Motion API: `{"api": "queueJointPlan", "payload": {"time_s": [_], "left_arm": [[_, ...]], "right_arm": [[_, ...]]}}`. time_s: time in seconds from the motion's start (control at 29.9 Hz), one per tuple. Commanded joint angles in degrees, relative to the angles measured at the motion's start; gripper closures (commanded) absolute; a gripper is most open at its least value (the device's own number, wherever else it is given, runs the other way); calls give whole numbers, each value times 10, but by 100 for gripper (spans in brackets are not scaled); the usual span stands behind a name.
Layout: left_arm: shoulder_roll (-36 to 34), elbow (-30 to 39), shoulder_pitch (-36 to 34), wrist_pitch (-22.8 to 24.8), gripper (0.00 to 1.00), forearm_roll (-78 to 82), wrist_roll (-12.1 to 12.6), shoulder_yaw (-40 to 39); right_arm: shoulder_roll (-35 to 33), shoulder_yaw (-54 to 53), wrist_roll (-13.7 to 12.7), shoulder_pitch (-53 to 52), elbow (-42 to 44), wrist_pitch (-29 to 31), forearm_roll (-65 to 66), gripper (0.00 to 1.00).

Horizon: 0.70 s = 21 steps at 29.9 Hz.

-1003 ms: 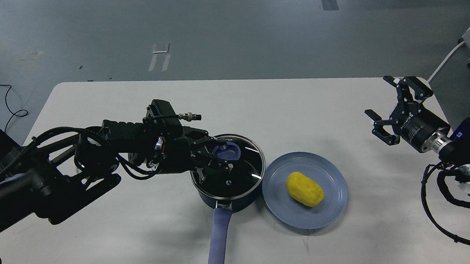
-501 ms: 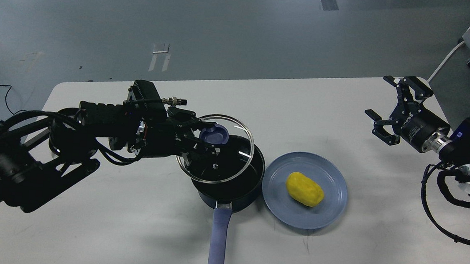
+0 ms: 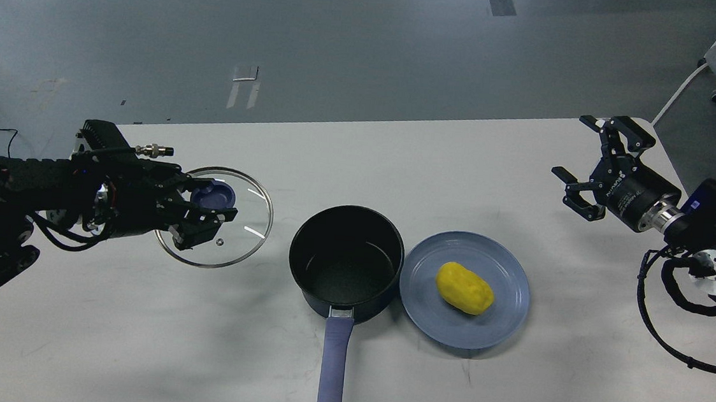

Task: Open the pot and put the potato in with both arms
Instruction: 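Lift the glass lid off the saucepan and carry it away from the pot, then lower the glass lid onto the table and release it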

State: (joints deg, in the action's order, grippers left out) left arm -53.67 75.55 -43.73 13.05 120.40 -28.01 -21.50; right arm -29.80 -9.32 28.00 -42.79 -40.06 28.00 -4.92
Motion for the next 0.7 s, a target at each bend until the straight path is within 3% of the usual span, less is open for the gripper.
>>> {"api": "queueJointPlan", "payload": {"time_s": [0.0, 0.4, 0.67], "left_arm": [[1, -38, 22, -14, 58, -25, 0, 9], [24, -100, 79, -33, 56, -40, 0, 9], [36, -103, 88, -33, 54, -53, 0, 9]], "right_arm": [[-3, 0, 0, 2, 0, 0, 0, 1], [-5, 1, 0, 5, -1, 0, 0, 1], [-6, 1, 0, 5, -1, 0, 1, 1]]}}
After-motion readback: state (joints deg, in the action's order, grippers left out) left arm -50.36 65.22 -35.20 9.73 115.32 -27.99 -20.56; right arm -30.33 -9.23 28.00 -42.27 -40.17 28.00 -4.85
